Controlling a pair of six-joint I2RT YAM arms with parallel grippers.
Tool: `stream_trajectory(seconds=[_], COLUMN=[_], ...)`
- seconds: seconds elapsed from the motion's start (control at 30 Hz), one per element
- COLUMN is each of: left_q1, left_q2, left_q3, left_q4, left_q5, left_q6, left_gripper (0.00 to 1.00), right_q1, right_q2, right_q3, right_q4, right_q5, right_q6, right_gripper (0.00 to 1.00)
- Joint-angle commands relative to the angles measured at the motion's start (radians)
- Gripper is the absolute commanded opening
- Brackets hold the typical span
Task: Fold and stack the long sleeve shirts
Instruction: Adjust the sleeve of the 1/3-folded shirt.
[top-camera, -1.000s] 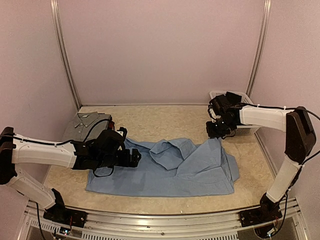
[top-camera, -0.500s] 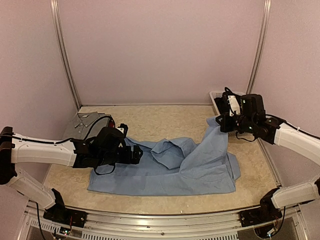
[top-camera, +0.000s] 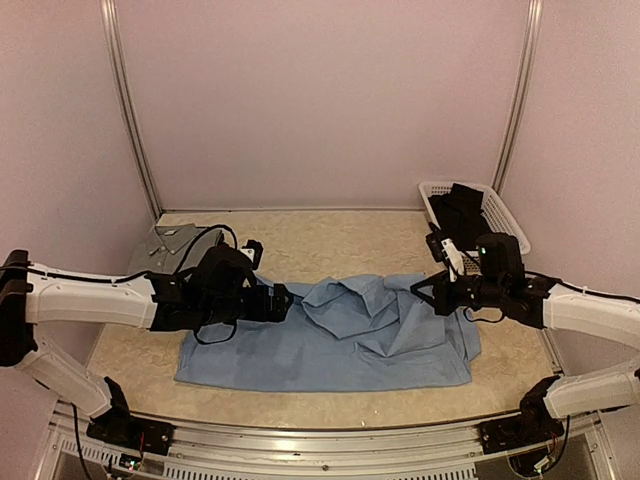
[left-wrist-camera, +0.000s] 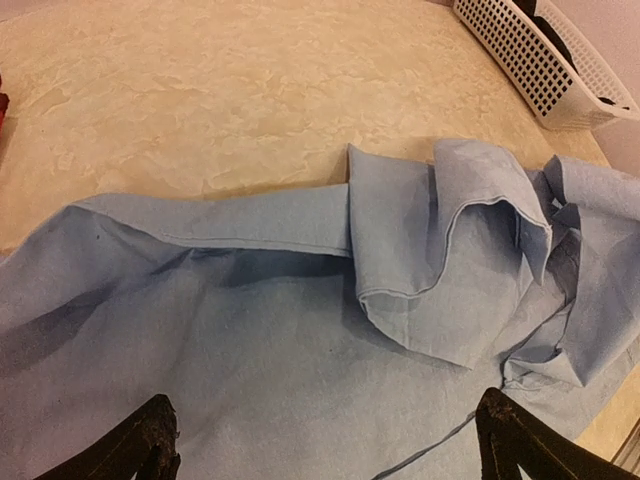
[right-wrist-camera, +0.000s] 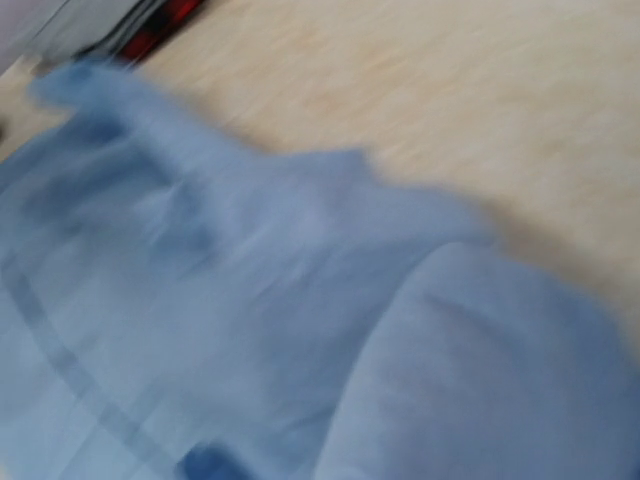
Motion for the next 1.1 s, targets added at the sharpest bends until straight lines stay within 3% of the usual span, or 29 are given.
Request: stream_trajectory(seconds=[0.0,0.37,0.47,0.57,0.73,0.87,1.07], left_q1=[-0.007,-0.007,-0.007,-0.007,-0.007,-0.007,-0.006], left_q2=[0.035,0.115,0.126,0.133,0.141,0.148,0.142], left_q3=[0.060,0.131,0.131,0.126,0.121,0.119,0.109], left_q4=[0.034,0.026,0.029,0.031,0.032,0.034,0.029], left_q5=[0.023,0.046,0.046,0.048,0.050,0.050,0.046], left_q6=[0.039,0.053,0.050,0.045,0.039,0.034,0.032], left_gripper=[0.99,0.99,0.99,0.99,0.99,0.99,0.99], right_q1=[0.085,0.274,0.336,0.388,0.429,0.430,0.417], right_q2=[-0.101,-0.214,-0.234,-0.271,-0.323,-0.339,-0.283], right_q3=[-0.087,-0.292,-0.325,-0.340,-0.291,-0.199,-0.045], right_q4=[0.032,0.009,-0.006,-0.051,-0.193,-0.282,-0.425], right_q5=[-0.050,0.087,0.124,0.165,0.279,0.414,0.658], right_q6=[0.018,0.262,0.317,0.372,0.446,0.489,0.626], right_gripper=[0.05,0.16,0.24,0.40,0.64,0.73,0.77])
